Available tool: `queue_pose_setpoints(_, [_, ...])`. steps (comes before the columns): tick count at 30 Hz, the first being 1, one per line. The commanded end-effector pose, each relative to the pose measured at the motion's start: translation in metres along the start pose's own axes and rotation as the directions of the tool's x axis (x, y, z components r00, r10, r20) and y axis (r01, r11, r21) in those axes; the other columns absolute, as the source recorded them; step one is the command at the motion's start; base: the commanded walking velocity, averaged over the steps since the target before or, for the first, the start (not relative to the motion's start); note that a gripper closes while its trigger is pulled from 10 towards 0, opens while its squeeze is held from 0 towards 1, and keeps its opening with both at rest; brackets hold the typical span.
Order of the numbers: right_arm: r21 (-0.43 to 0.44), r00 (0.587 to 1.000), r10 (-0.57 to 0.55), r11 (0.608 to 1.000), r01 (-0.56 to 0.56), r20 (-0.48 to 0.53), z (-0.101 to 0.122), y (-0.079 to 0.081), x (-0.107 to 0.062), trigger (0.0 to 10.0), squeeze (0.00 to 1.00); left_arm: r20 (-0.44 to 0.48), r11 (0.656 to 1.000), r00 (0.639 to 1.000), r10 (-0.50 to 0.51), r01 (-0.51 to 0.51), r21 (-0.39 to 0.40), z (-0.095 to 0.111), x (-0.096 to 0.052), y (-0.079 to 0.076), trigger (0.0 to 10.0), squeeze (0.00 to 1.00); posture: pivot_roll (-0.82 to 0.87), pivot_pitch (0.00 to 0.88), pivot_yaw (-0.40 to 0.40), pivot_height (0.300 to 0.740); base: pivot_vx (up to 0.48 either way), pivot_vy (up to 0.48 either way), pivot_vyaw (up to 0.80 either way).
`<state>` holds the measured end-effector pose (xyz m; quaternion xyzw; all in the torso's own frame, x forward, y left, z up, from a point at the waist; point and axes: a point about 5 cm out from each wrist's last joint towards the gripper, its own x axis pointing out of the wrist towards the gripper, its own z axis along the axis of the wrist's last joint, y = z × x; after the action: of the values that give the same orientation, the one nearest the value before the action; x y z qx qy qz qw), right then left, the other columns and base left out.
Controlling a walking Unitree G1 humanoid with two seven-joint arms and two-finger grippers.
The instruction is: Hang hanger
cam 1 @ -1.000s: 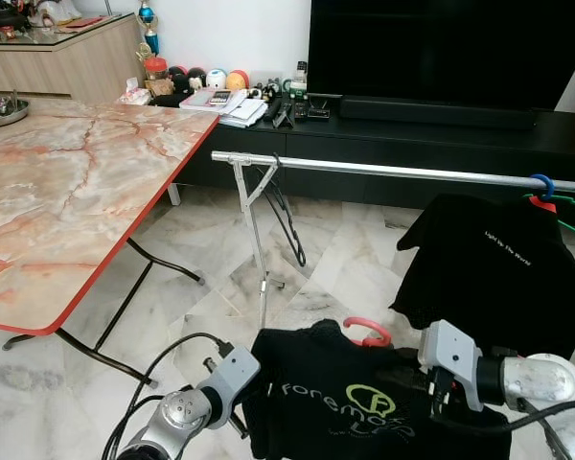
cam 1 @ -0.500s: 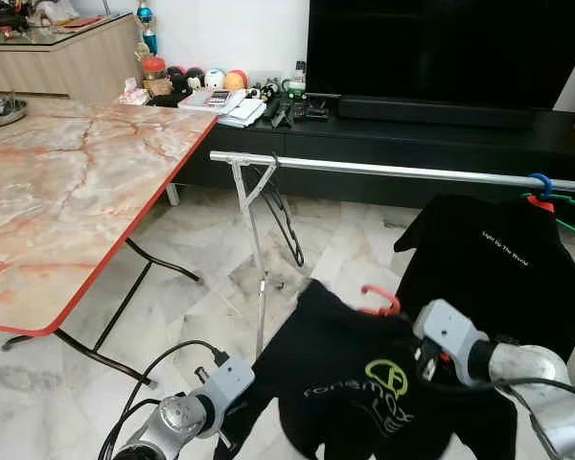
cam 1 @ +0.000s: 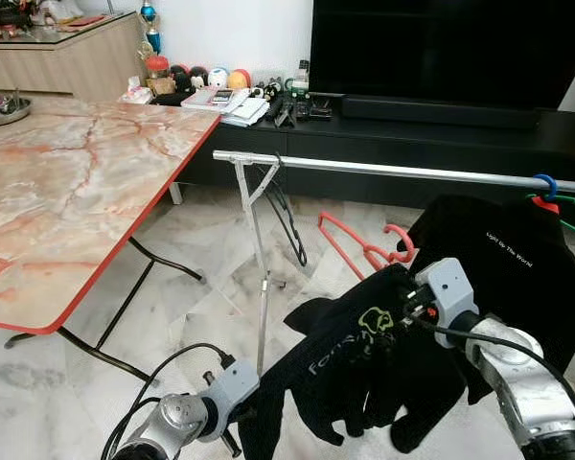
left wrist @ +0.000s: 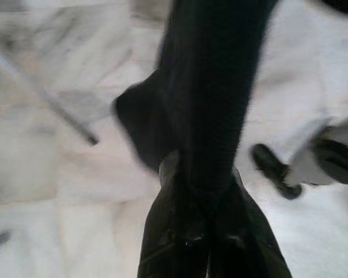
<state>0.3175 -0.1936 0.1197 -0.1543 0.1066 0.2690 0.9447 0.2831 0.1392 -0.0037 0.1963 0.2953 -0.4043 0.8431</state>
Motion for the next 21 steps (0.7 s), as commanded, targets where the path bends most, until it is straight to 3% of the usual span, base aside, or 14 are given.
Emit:
queue_pose_setpoints(1, [-0.022, 0.998, 0.051, 0.998, -0.052, -0.032, -0.007, 0.004, -0.002, 10.0, 0.00, 0.028, 0.999, 0.999, -0.034, 0.034, 0.032, 0.003, -0.002, 0.000, 4.0, 0.00, 0.09, 0.063, -0.014, 0.740, 0.000, 0.000, 0.00])
queue_pose_setpoints(2, [-0.039, 0.992, 0.099, 0.994, -0.102, -0.074, -0.016, 0.009, -0.004, 10.0, 0.00, 0.077, 0.997, 0.996, -0.052, 0.048, 0.053, 0.010, -0.003, 0.000, 10.0, 0.00, 0.09, 0.062, -0.015, 0.740, 0.000, 0.000, 0.00])
queue_pose_setpoints(3, [-0.058, 0.990, 0.104, 0.992, -0.109, -0.093, -0.019, 0.009, -0.005, 10.0, 0.00, 0.098, 0.997, 0.994, -0.051, 0.046, 0.056, 0.014, -0.004, 0.002, 10.0, 0.00, 0.09, 0.064, -0.014, 0.740, 0.000, 0.000, 0.00])
queue_pose_setpoints(4, [-0.057, 0.988, 0.101, 0.993, -0.108, -0.115, -0.023, 0.007, -0.006, 10.0, 0.00, 0.124, 0.997, 0.991, -0.056, 0.048, 0.060, 0.018, -0.005, 0.003, 10.0, 0.95, 0.09, 0.063, -0.014, 0.740, 0.000, 0.000, 0.00])
queue_pose_setpoints(6, [-0.061, 0.987, 0.108, 0.991, -0.116, -0.122, -0.024, 0.004, -0.007, 10.0, 0.00, 0.134, 0.995, 0.988, -0.081, 0.072, 0.069, 0.021, -0.006, 0.004, 10.0, 1.00, 0.09, 0.062, -0.015, 0.740, 0.000, 0.000, 0.00])
queue_pose_setpoints(13, [-0.113, 0.969, 0.195, 0.971, -0.213, -0.149, -0.030, 0.006, -0.008, 10.0, 0.00, 0.190, 0.975, 0.960, -0.206, 0.185, 0.121, 0.031, -0.014, 0.001, 10.0, 1.00, 0.09, 0.061, -0.019, 0.740, 0.000, 0.000, 0.00])
queue_pose_setpoints(17, [-0.122, 0.912, 0.374, 0.910, -0.396, -0.170, -0.038, 0.024, -0.010, 10.0, 0.00, 0.240, 0.969, 0.942, -0.235, 0.209, 0.129, 0.045, -0.023, 0.006, 10.0, 1.00, 0.10, 0.057, -0.020, 0.740, 0.000, 0.000, 0.00])
queue_pose_setpoints(18, [-0.122, 0.912, 0.374, 0.910, -0.396, -0.170, -0.038, 0.024, -0.010, 10.0, 0.00, 0.240, 0.969, 0.942, -0.235, 0.209, 0.129, 0.045, -0.023, 0.006, 10.0, 1.00, 0.10, 0.057, -0.020, 0.740, 0.000, 0.000, 0.00])
queue_pose_setpoints(21, [-0.117, 0.858, 0.465, 0.860, -0.496, -0.218, -0.048, 0.034, -0.011, 10.0, 0.00, 0.269, 0.964, 0.928, -0.259, 0.229, 0.136, 0.053, -0.028, 0.008, 10.0, 1.00, 0.10, 0.053, -0.021, 0.740, 0.000, 0.000, 0.00])
